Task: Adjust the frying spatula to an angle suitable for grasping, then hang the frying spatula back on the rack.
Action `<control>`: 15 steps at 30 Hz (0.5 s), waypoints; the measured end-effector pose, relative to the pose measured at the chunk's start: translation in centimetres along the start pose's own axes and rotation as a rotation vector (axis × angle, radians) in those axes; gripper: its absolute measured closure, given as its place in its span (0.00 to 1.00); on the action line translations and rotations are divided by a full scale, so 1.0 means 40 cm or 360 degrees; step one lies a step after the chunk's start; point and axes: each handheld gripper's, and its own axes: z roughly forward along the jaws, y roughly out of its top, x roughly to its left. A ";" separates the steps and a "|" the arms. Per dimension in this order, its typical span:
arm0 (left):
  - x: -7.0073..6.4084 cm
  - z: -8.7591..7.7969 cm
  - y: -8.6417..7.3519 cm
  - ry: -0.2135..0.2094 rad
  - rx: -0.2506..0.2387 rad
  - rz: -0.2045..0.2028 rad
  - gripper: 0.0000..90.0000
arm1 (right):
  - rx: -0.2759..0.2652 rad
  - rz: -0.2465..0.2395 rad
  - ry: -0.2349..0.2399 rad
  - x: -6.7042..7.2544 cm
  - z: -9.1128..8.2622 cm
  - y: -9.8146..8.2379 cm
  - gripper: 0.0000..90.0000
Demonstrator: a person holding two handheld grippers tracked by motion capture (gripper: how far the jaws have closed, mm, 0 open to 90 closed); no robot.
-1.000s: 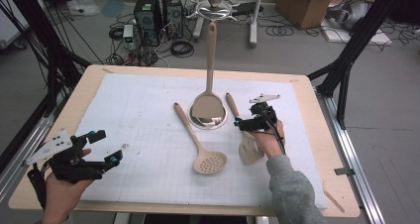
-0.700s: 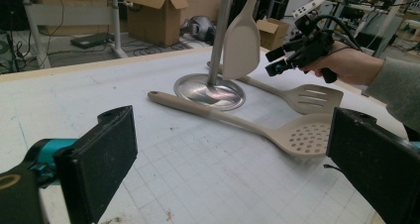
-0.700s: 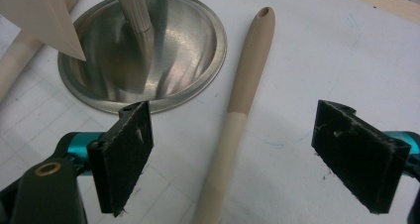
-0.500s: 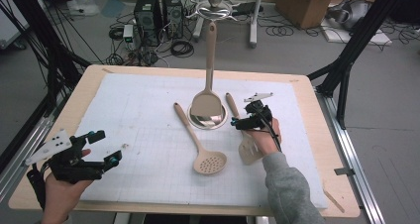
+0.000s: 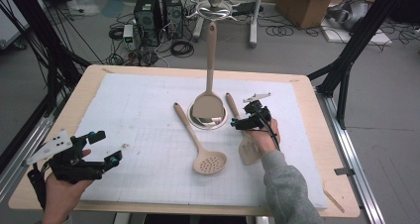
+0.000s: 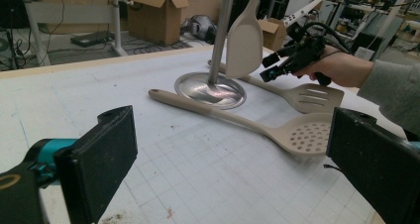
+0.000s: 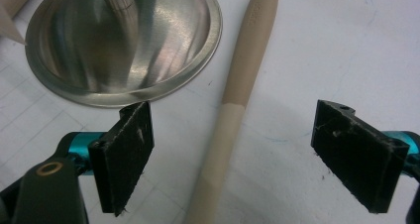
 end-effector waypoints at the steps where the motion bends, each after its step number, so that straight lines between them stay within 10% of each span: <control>1: 0.000 0.000 0.000 -0.0001 -0.0001 0.0000 0.07 | -0.0001 -0.0007 0.0003 -0.002 0.002 0.000 0.18; 15: -0.003 0.003 -0.001 -0.0001 0.0006 -0.0001 0.07 | 0.0061 -0.0005 0.0028 -0.004 0.021 -0.006 0.21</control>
